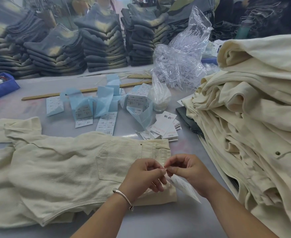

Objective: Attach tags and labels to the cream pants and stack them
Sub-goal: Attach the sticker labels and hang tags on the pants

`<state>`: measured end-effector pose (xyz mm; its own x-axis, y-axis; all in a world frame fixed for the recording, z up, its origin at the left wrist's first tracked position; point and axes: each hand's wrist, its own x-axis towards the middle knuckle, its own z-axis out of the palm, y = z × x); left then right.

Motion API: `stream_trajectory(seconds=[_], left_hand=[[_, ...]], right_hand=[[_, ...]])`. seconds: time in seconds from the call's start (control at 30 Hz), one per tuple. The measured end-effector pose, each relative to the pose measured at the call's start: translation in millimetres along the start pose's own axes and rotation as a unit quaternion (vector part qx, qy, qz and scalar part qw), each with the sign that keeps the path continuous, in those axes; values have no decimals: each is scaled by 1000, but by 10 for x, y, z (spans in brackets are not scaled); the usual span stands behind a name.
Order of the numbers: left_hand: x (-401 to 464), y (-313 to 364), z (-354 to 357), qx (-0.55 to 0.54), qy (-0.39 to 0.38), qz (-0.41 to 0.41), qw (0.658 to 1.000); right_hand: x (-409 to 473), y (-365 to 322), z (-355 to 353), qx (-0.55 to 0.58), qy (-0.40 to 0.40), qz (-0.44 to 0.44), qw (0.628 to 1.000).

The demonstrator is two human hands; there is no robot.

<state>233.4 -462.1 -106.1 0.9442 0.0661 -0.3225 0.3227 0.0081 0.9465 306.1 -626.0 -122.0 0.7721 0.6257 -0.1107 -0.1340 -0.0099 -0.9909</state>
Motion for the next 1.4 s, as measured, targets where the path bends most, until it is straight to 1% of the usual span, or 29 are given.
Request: stream_trajectory(seconds=[0.17, 0.37, 0.5, 0.6, 0.8, 1.07, 1.23, 1.4], left_hand=[[11, 17, -31, 1, -6, -2, 1000], [33, -23, -21, 2, 7, 3, 1000], [57, -62, -15, 10, -6, 9, 1000], [68, -111, -35, 15, -6, 24, 1000], [91, -205, -56, 36, 35, 57, 997], [110, -271, -100, 44, 49, 89, 994], [120, -320, -107, 68, 64, 96, 991], [102, -402, -117, 90, 82, 86, 989]], right_hand=[[8, 3, 6, 4, -7, -4, 1000], [49, -44, 25, -50, 9, -26, 998], [51, -54, 12, -63, 7, -24, 998], [48, -49, 7, -47, 4, -16, 999], [61, -67, -30, 32, -23, 1, 999], [124, -97, -19, 19, -44, 7, 999], [171, -86, 23, 14, -58, 15, 998], [207, -70, 82, -27, -74, 21, 997]])
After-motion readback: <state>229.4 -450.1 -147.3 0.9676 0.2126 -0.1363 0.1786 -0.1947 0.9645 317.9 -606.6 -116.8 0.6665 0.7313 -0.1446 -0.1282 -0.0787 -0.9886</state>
